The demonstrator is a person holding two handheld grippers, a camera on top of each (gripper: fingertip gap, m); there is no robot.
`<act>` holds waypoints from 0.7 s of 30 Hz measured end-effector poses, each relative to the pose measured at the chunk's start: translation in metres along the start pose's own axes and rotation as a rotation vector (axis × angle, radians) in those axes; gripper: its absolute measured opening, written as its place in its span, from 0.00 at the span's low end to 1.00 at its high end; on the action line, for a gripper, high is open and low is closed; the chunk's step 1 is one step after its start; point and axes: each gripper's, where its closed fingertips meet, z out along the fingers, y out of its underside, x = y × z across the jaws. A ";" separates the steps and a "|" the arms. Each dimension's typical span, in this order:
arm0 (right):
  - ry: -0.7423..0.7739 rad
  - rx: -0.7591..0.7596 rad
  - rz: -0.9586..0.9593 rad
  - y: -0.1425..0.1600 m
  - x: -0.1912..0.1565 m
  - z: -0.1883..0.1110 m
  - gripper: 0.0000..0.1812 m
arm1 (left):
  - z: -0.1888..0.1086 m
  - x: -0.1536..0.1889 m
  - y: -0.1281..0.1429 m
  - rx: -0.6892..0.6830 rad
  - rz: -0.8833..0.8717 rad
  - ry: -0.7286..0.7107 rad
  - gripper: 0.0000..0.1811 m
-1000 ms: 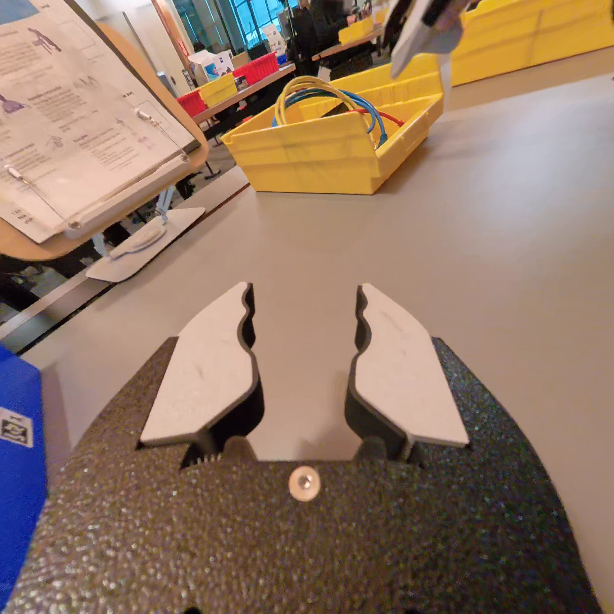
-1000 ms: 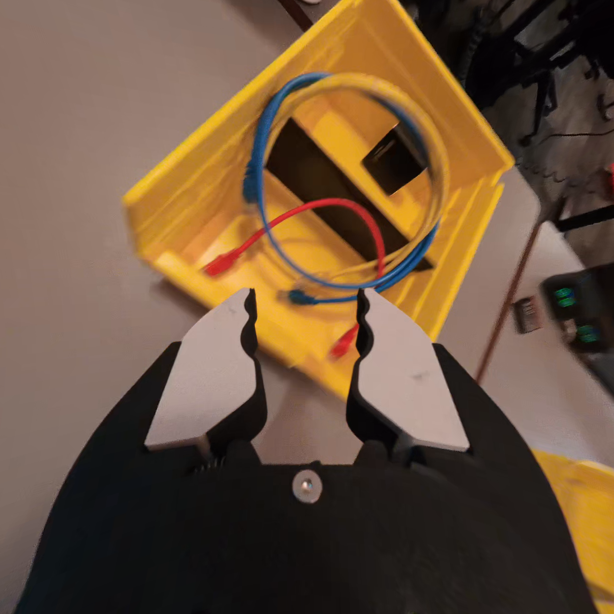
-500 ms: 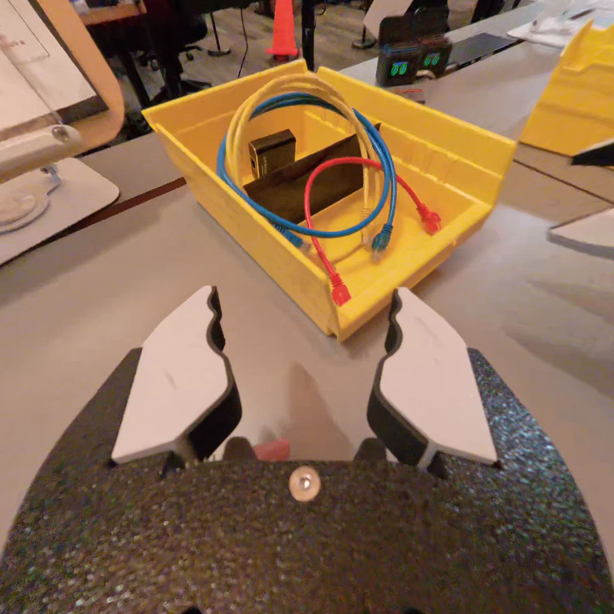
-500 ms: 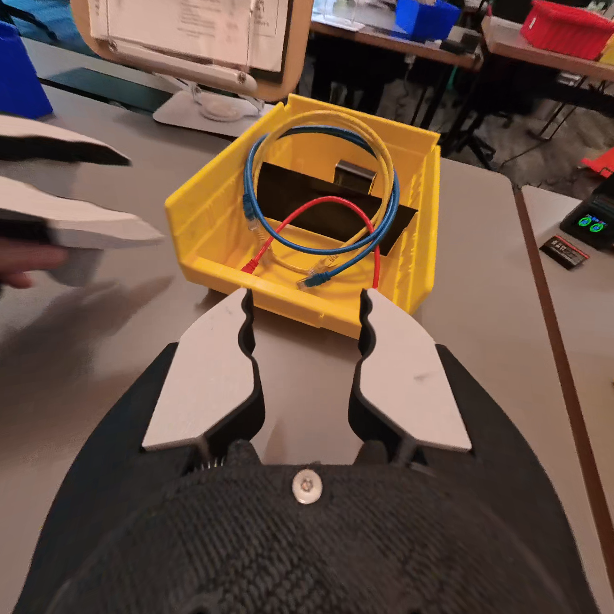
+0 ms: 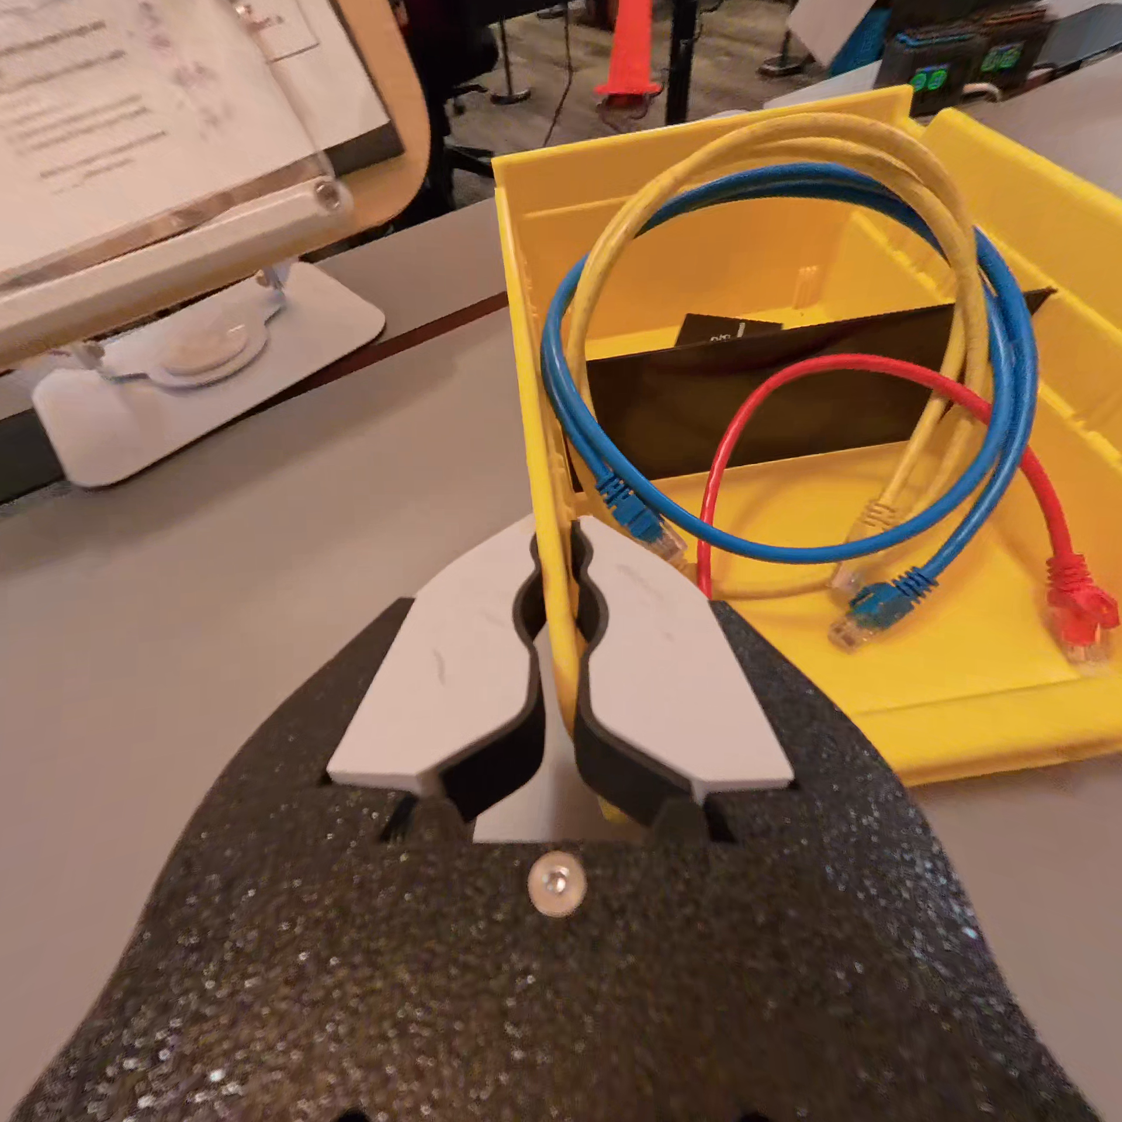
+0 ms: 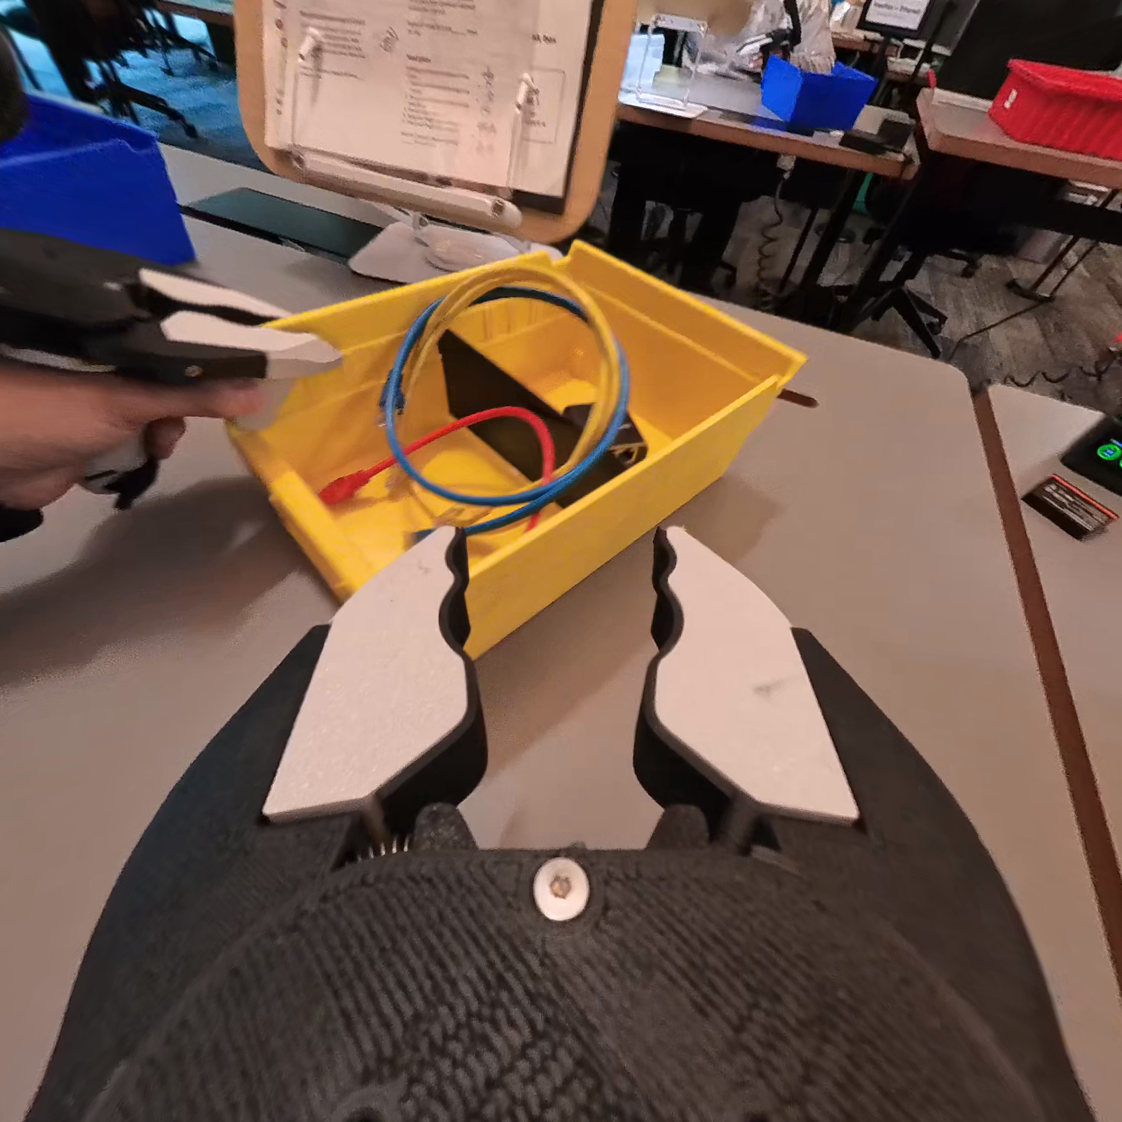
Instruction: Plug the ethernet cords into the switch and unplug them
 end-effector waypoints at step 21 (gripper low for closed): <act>-0.766 -0.357 0.269 -0.161 -0.429 0.219 0.49 | -0.246 -0.136 0.118 0.142 -0.020 -0.237 0.03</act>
